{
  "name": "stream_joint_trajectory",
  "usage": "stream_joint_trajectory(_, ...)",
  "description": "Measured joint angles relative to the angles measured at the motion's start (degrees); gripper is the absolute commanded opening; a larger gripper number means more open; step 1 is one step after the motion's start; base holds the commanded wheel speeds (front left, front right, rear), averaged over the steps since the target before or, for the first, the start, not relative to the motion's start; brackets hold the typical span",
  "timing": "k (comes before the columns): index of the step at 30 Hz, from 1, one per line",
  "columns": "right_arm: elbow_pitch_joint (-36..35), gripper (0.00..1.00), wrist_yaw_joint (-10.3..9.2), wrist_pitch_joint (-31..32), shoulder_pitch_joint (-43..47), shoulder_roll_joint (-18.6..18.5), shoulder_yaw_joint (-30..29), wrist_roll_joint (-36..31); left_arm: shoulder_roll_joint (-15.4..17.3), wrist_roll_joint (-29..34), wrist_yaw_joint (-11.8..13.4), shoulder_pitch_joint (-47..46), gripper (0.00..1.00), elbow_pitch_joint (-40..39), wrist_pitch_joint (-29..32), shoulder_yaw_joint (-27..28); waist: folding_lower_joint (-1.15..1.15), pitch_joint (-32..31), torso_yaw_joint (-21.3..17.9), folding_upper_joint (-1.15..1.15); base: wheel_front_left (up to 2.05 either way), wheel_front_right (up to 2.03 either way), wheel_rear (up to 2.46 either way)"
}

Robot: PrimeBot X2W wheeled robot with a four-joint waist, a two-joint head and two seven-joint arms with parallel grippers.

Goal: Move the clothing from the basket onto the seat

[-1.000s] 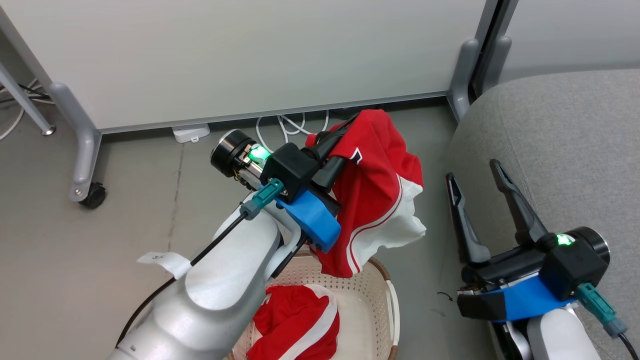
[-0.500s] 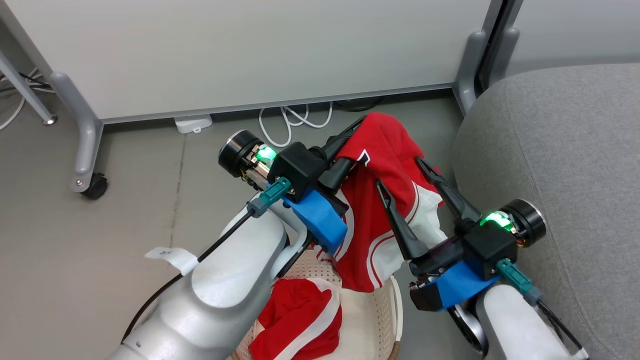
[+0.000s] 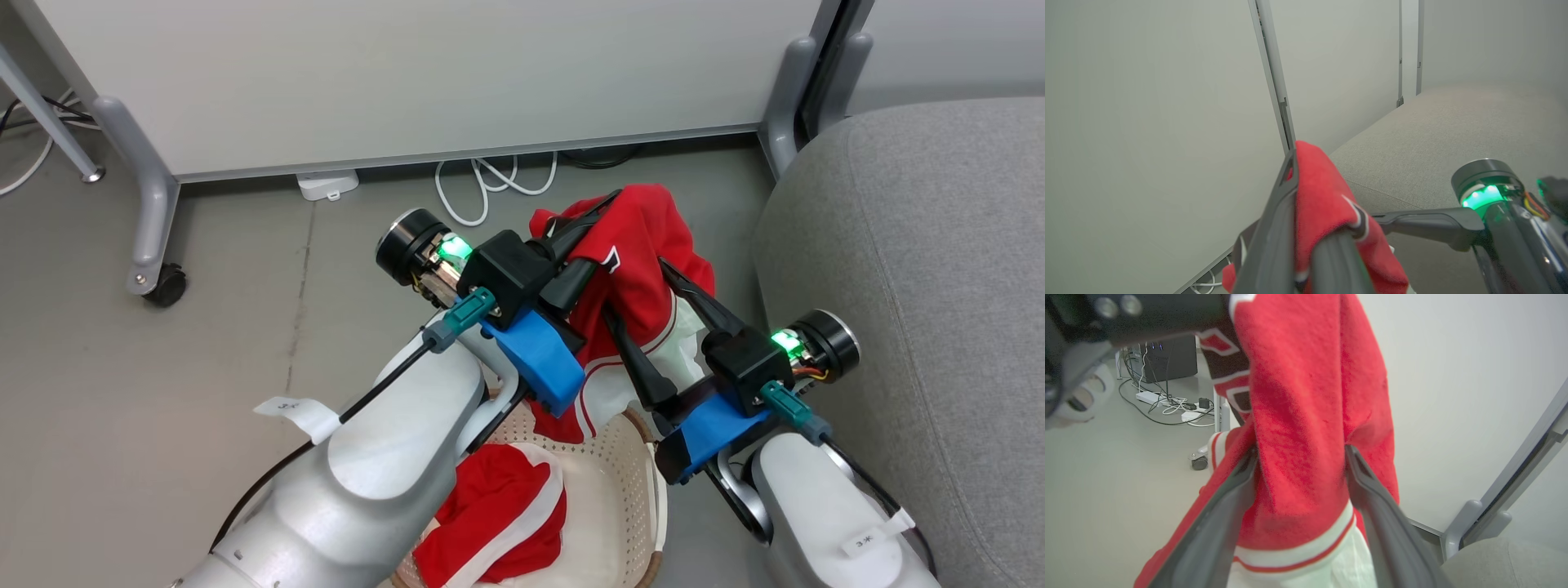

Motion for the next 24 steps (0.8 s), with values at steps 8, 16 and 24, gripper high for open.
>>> stream_joint_trajectory(8, 2.4, 0.0, 0.0, 0.0, -2.1, 0.1, 3.3, 5.6, -0.5, -0.5, 0.0, -0.5, 0.0, 0.0, 0.0, -1.0, 0.0, 0.5, 0.6, 0.0, 0.0, 0.0, 0.0)
stream_joint_trajectory(16, 2.9, 0.0, 0.0, 0.0, -2.8, 0.1, 3.8, 6.6, -0.6, -0.6, 0.0, -0.8, 0.0, 0.3, 0.0, -1.1, 0.0, 0.4, 0.6, 0.0, 0.0, 0.0, 0.0)
stream_joint_trajectory(24, 2.2, 0.0, 0.0, 0.0, -2.8, 0.1, 3.9, 7.2, -0.5, -0.6, 0.0, -0.8, 0.0, 0.5, 0.0, -1.1, -0.01, 0.2, 0.2, 0.0, 0.0, 0.0, 0.0)
